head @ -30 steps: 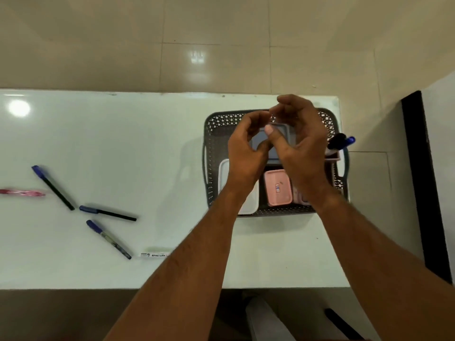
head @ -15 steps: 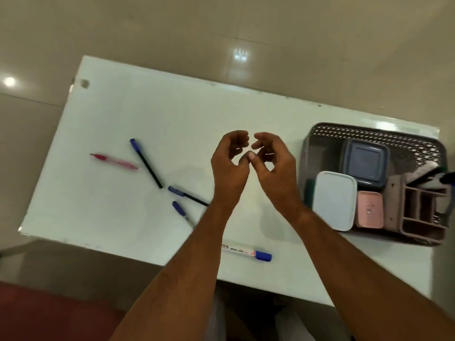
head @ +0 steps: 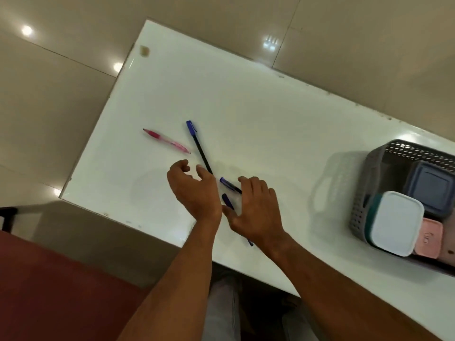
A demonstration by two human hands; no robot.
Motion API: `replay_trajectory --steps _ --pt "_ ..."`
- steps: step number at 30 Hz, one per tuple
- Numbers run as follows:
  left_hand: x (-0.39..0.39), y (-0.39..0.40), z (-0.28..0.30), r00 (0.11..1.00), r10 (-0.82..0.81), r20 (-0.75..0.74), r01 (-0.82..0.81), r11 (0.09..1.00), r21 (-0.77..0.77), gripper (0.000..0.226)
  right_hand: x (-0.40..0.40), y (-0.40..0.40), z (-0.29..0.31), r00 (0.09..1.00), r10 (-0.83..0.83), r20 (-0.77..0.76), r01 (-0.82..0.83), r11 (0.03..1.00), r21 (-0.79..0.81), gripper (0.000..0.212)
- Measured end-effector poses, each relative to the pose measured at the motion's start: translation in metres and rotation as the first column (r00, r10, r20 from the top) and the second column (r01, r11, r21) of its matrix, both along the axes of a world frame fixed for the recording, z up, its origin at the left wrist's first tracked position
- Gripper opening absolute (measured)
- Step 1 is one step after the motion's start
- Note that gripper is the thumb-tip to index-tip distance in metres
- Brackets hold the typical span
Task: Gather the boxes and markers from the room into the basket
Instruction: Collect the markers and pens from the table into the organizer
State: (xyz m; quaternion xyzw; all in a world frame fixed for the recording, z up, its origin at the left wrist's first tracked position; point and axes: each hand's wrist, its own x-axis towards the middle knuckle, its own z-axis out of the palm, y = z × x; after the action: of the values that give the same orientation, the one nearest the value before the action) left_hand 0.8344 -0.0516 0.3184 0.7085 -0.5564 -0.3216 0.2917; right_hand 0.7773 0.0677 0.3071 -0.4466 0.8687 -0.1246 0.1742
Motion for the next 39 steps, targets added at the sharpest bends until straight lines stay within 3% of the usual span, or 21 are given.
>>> replay_trajectory --steps 2,4,7,10,13,19,25,30,35,39 --pt "-0.001 -0.013 -0.002 0.996 -0.038 0.08 0.04 0.999 -0.017 0.034 0.008 -0.002 -0.003 0.998 0.031 -0.061 -0.026 0.997 0.075 0.073" --pt "-0.002 -0.03 -0.007 0.967 -0.034 0.252 0.039 0.999 -0.014 0.053 0.015 -0.005 -0.005 0.997 0.027 -0.071 -0.018 0.993 0.117 0.065" --pt "-0.004 -0.06 -0.011 0.935 0.063 0.349 -0.083 0.996 0.043 0.072 0.021 -0.009 -0.007 0.999 0.008 -0.045 -0.002 0.991 0.137 0.05" --pt "-0.005 -0.084 -0.017 0.918 0.078 0.389 -0.141 0.981 0.137 0.067 0.025 -0.013 -0.008 1.0 -0.025 0.014 0.022 0.986 0.168 0.038" --pt "-0.006 -0.099 -0.018 0.884 0.011 0.467 -0.1 0.981 0.166 0.056 0.025 -0.017 -0.006 0.998 -0.061 0.026 0.055 0.981 0.187 0.029" --pt "-0.005 -0.098 -0.017 0.904 -0.062 0.423 -0.006 0.988 0.157 0.034 0.021 -0.023 -0.001 0.986 -0.16 0.056 0.145 0.967 0.209 0.026" --pt "-0.005 -0.077 -0.012 0.94 -0.127 0.317 0.093 0.988 0.121 0.031 0.016 -0.027 0.002 0.99 -0.14 -0.008 0.138 0.968 0.21 0.024" --pt "-0.012 -0.058 -0.011 0.952 -0.191 0.237 0.148 0.971 0.189 0.023 0.008 -0.025 0.005 0.989 -0.138 -0.053 0.145 0.977 0.158 0.027" --pt "-0.02 -0.052 -0.017 0.851 -0.371 0.372 0.322 0.928 0.188 0.037 -0.006 -0.018 0.007 0.98 -0.191 -0.054 0.195 0.978 0.069 0.022" --pt "-0.027 -0.048 -0.018 0.806 -0.422 0.415 0.384 0.906 0.176 0.024 -0.015 -0.009 0.01 0.964 -0.265 0.025 0.265 0.964 -0.009 0.024"
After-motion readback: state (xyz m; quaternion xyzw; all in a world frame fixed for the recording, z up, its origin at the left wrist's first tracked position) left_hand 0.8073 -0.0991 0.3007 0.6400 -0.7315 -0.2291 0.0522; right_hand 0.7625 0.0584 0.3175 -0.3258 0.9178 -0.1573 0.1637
